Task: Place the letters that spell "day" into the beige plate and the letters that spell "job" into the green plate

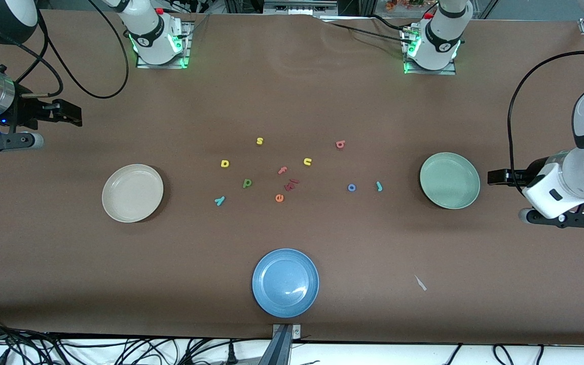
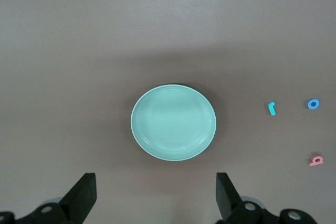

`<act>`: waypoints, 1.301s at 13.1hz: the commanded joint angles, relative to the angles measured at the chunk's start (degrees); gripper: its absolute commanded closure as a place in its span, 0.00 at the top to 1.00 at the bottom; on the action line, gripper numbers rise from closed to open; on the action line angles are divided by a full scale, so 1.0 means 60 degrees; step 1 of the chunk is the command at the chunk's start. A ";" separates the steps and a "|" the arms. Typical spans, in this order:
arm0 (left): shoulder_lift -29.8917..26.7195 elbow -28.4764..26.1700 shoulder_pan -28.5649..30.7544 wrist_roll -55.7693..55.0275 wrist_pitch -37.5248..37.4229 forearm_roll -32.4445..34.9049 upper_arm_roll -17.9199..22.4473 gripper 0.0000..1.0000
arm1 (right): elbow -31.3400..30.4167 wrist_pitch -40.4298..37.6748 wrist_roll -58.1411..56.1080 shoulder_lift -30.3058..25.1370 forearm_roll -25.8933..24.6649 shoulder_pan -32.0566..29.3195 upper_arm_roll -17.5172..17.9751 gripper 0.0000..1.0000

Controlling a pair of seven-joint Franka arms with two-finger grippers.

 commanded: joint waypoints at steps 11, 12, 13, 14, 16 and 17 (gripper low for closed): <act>0.0079 -0.0494 0.0495 0.0198 -0.0101 -0.0240 0.0016 1.00 | 0.0241 -0.0226 -0.0107 0.0090 0.0117 -0.0082 0.0043 1.00; 0.0108 -0.0772 0.0597 0.0198 -0.0057 -0.0240 0.0016 1.00 | 0.0241 -0.0226 -0.0107 0.0090 0.0117 -0.0082 0.0043 1.00; 0.0109 -0.0948 0.0656 0.0198 0.0117 -0.0254 0.0016 1.00 | 0.0241 -0.0226 -0.0092 0.0090 0.0117 -0.0082 0.0043 1.00; 0.0109 -0.1023 0.0642 0.0082 0.0177 -0.0603 0.0016 1.00 | 0.0241 -0.0241 -0.0092 0.0076 0.0132 -0.0082 0.0043 1.00; 0.0050 -0.1343 0.0598 -0.0516 0.0177 -0.1583 0.0002 0.99 | 0.0227 -0.0226 -0.0106 0.0090 0.0118 -0.0082 0.0043 1.00; -0.0008 -0.1592 0.0525 -0.0839 0.0192 -0.1704 -0.0027 0.99 | 0.0241 -0.0241 -0.0107 0.0090 0.0132 -0.0082 0.0043 1.00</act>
